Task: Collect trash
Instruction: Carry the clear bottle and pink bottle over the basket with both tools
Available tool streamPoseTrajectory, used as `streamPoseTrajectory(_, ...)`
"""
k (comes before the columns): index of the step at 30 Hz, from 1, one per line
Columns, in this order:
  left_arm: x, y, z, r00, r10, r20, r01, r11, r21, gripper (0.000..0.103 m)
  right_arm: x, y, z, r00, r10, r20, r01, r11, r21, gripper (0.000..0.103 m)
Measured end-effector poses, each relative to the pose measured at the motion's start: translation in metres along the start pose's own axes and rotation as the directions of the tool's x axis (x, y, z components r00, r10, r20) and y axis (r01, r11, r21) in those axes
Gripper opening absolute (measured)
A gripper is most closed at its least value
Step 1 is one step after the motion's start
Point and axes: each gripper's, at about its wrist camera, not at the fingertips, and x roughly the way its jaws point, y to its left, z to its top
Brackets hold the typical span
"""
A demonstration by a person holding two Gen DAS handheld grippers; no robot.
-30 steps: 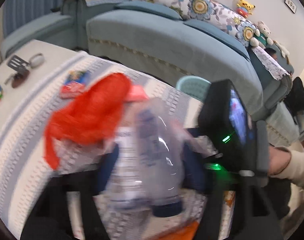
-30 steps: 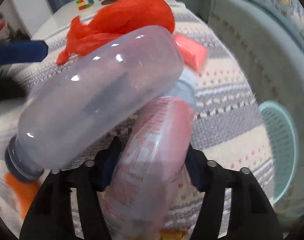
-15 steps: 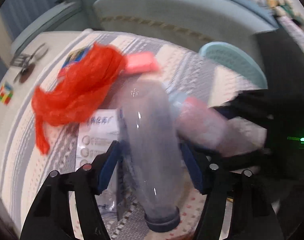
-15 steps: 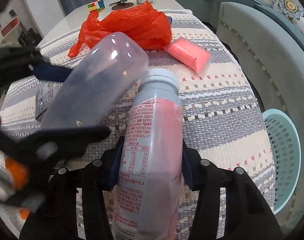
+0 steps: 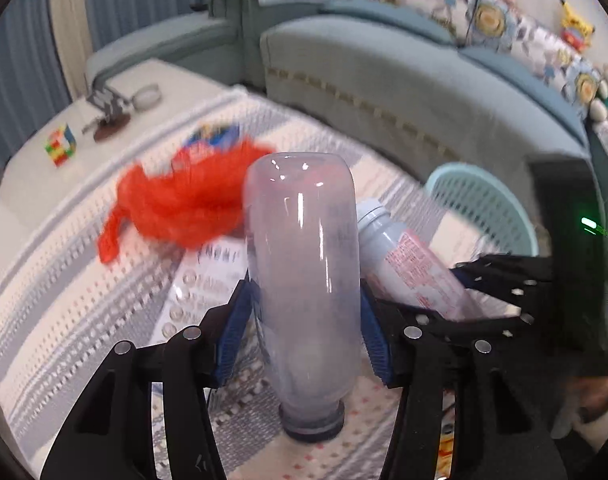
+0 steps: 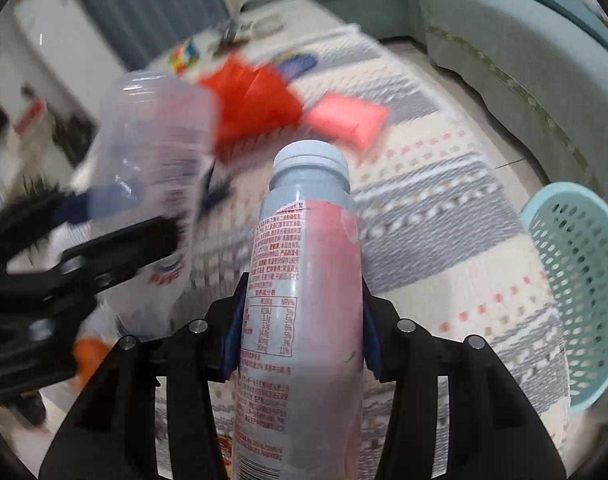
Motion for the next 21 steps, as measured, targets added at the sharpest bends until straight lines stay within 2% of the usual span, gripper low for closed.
streamPoseTrajectory(3,-0.022,-0.011,0.022,0.998,0.007,0.069,-0.008,1.0,0.014,0.049,-0.013,-0.015,0.007,0.998,0.049,0.037,-0.051,0.997,0.051,0.045)
streamPoseTrajectory(7,-0.042,-0.031,0.056,0.985,-0.002,0.171,0.002,1.0,-0.001,0.049,-0.054,-0.032,0.019,0.989,0.045,0.14,-0.054,0.997,0.056,0.045)
streamPoseTrajectory(9,-0.049,-0.047,0.071,0.973,-0.039,0.227,0.044,0.999,-0.018,0.049,-0.081,-0.051,0.024,0.975,0.06,0.213,-0.084,0.991,0.103,0.045)
streamPoseTrajectory(12,-0.048,-0.079,0.088,0.952,-0.141,0.273,0.157,0.987,-0.038,0.049,-0.112,-0.08,0.025,0.947,0.028,0.319,-0.086,0.982,0.169,0.045)
streamPoseTrajectory(14,-0.041,-0.107,0.097,0.939,-0.196,0.281,0.213,0.977,-0.029,0.049,-0.129,-0.108,0.018,0.916,0.018,0.4,-0.124,0.963,0.241,0.045)
streamPoseTrajectory(15,-0.036,-0.118,0.1,0.937,-0.209,0.279,0.224,0.974,-0.021,0.049,-0.135,-0.126,0.012,0.908,0.006,0.42,-0.137,0.949,0.284,0.045)
streamPoseTrajectory(16,-0.031,-0.129,0.104,0.936,-0.218,0.275,0.23,0.973,-0.013,0.049,-0.138,-0.137,0.009,0.91,-0.027,0.414,-0.112,0.945,0.308,0.045)
streamPoseTrajectory(19,-0.012,-0.167,0.114,0.94,-0.23,0.252,0.228,0.973,0.036,0.049,-0.146,-0.167,-0.002,0.902,-0.173,0.395,0.023,0.934,0.358,0.045)
streamPoseTrajectory(21,0.005,-0.187,0.117,0.948,-0.229,0.223,0.22,0.973,0.063,0.049,-0.148,-0.191,-0.014,0.9,-0.205,0.385,0.021,0.902,0.431,0.045)
